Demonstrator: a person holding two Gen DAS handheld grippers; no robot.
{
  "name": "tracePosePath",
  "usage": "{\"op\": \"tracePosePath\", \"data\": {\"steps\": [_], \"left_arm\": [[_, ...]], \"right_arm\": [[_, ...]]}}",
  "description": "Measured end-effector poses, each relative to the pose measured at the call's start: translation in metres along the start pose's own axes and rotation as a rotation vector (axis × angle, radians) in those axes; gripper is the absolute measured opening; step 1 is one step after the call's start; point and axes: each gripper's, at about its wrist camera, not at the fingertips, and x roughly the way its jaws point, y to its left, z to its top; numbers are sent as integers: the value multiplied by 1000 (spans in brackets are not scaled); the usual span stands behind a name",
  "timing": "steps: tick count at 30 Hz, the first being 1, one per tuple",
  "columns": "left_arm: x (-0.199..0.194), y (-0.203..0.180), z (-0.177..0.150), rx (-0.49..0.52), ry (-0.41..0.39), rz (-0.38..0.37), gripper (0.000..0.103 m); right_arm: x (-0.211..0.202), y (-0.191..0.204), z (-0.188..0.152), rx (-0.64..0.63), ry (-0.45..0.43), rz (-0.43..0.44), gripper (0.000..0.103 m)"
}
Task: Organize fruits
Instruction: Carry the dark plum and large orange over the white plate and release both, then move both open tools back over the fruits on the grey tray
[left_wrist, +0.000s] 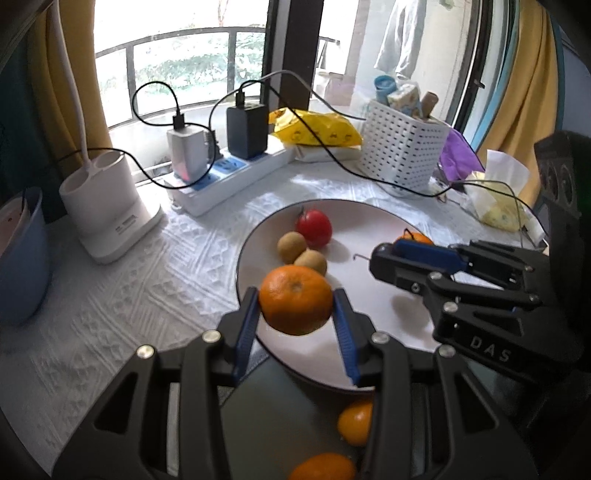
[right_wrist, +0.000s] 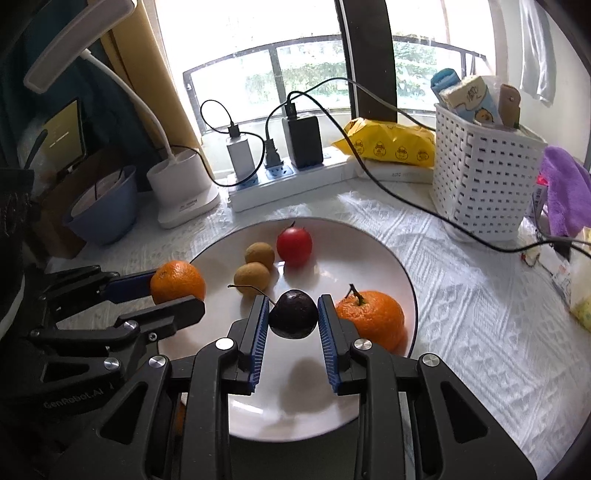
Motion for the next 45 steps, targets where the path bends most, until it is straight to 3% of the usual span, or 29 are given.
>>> {"op": "tracePosePath", "data": {"steps": [10, 17, 31, 45], "left_arm": [[5, 3, 3, -17, 18, -11, 41], [-7, 6, 2, -28, 1, -11, 44], [-56, 5, -8, -39, -79, -13, 44], [-101, 15, -49, -77, -113, 6, 44]], "right_arm": [[6, -4, 12, -4, -18, -20, 30], [-2, 2, 14, -21, -40, -36, 52], [-42, 15, 5, 12, -71, -47, 52], [-75, 47, -25, -5, -67, -58, 52]]}}
